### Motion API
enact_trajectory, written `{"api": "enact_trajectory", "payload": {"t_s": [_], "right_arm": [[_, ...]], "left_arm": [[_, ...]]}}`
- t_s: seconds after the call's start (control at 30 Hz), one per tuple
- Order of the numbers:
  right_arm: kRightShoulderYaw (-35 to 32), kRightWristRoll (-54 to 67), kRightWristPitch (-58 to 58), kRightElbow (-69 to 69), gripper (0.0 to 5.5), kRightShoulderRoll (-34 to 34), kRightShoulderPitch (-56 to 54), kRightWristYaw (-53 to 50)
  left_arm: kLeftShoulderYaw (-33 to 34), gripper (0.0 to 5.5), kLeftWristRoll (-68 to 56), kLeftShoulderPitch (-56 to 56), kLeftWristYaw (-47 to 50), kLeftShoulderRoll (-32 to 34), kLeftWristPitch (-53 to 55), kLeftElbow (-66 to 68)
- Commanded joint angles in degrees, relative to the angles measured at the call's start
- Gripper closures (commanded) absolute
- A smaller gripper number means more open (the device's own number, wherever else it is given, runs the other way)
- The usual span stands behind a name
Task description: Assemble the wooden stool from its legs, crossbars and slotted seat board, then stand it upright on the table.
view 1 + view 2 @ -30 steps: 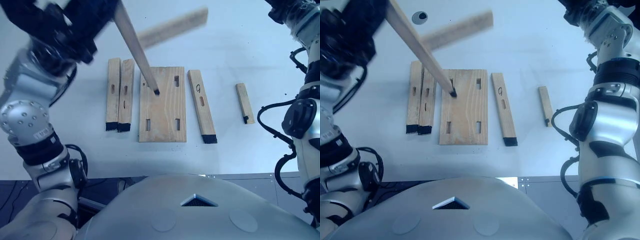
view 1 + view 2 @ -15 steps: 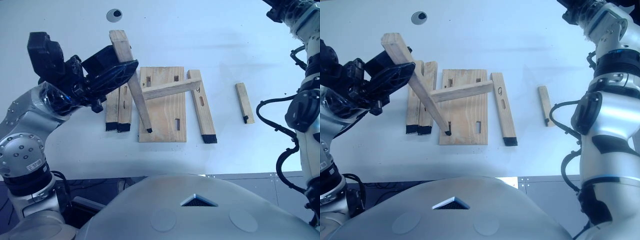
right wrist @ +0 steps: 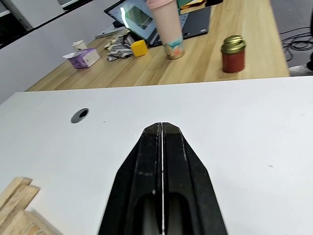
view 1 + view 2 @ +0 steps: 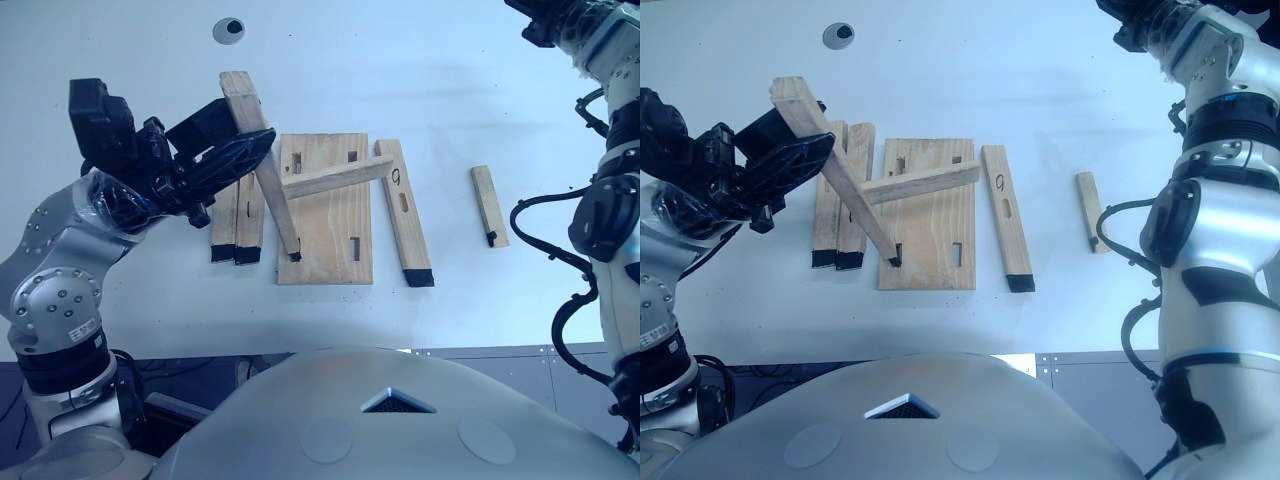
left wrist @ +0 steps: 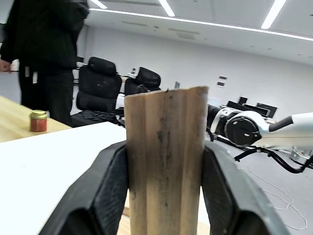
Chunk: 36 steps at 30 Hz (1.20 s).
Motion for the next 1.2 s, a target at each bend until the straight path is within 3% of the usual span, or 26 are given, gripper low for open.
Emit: {"api": "enact_trajectory", "payload": {"t_s": [0.03, 0.27, 0.4, 0.5, 0.87, 1.03, 1.2], "right_arm": [[0.8, -1.0, 1.0, -1.4, 5.5, -0.5, 0.3, 1.6], [-0.9, 0.3, 2.0, -6.1, 5.5, 0.0, 5.3, 0.7], [-2.7, 2.0, 2.9, -10.4, 5.5, 1.0, 9.6, -1.0], [-3.5, 2.6, 3.2, -12.2, 5.5, 1.5, 11.3, -2.1], [-3.5, 2.2, 3.2, -12.1, 5.5, 0.9, 10.5, -2.5], [-3.1, 2.0, 2.8, -11.4, 5.5, 0.9, 9.8, -2.5], [-3.9, 2.6, 2.7, -12.1, 5.5, 0.9, 11.2, -3.1]], "left_arm": [[-4.1, 3.49, 9.4, 4.0, -5.9, 5.7, -1.8, 2.5], [-1.8, 3.49, 13.3, 6.9, -22.4, 23.7, -3.1, 7.6], [-2.9, 3.49, 16.6, 6.8, -27.9, 29.8, -5.8, 11.4], [-3.1, 3.49, 16.3, 6.1, -28.1, 30.3, -7.1, 13.2], [0.3, 3.49, 6.6, 1.2, -19.5, 22.4, -2.9, 12.5], [-3.5, 3.49, 14.2, 1.8, -21.7, 24.5, -5.8, 12.0], [-6.7, 3.49, 18.8, -7.1, -18.7, 29.6, -4.8, 7.3]]}}
